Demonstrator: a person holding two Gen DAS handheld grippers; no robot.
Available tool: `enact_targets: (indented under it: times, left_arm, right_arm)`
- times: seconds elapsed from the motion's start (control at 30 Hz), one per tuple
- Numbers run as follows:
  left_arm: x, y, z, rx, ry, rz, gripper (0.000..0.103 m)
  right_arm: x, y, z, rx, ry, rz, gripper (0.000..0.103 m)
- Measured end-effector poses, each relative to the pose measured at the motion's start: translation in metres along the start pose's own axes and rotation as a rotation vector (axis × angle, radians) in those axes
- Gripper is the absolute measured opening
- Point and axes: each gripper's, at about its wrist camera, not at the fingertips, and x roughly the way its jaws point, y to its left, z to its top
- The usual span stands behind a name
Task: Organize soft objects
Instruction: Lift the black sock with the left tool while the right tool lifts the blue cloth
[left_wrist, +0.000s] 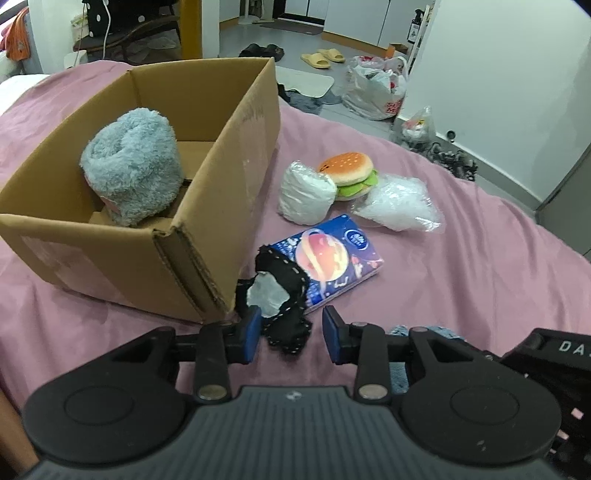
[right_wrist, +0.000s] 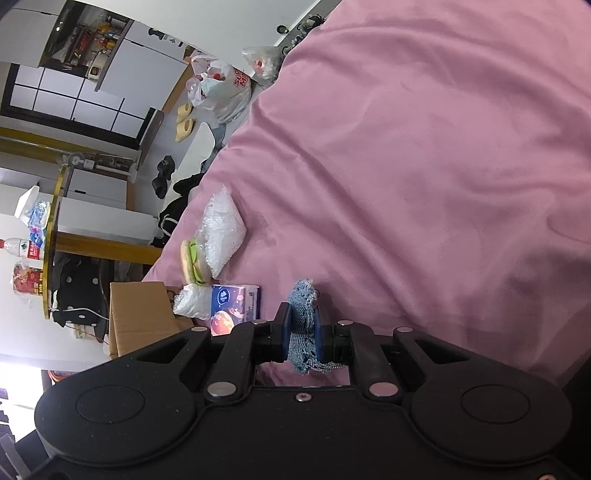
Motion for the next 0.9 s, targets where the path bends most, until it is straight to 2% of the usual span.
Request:
enact_targets:
  times: [0.13,0.2,0.27,0.4,0.7,0.9]
  left_arm:
    - [0.004,0.004,0.000,-0.006,0.015,-0.001,0.024]
    - [0.003,0.005,0.000,0.000,0.011,-0.011,0.014]
    - [0.001,0.004,-0.001,0.019,0.008,-0.020,0.010]
    - [-0.009,0.001,-0.003,0.041,-0.009,-0.038,0.007]
    - [-0.030,0.006,-0.004,0.043,-0.021,-0.096,0.006]
    - [-0.044,0.008,-0.002,0.052,-0.029,-0.139,0.006]
  right_arm:
    - [0.000,0.000,0.000,-0.006,0.006,0.005,0.013]
    - [-0.001,0.000,0.000,-0.009,0.008,0.008,0.013]
    - [-0.002,0.001,-0.001,-0.013,0.011,0.016,0.013]
    - [-0.005,0.003,-0.004,-0.026,0.013,0.024,0.013]
    - [-0.013,0.002,-0.005,-0.011,0.016,0.066,0.013]
    - [-0.032,0.012,-0.008,-0.063,-0.045,0.078,0.013]
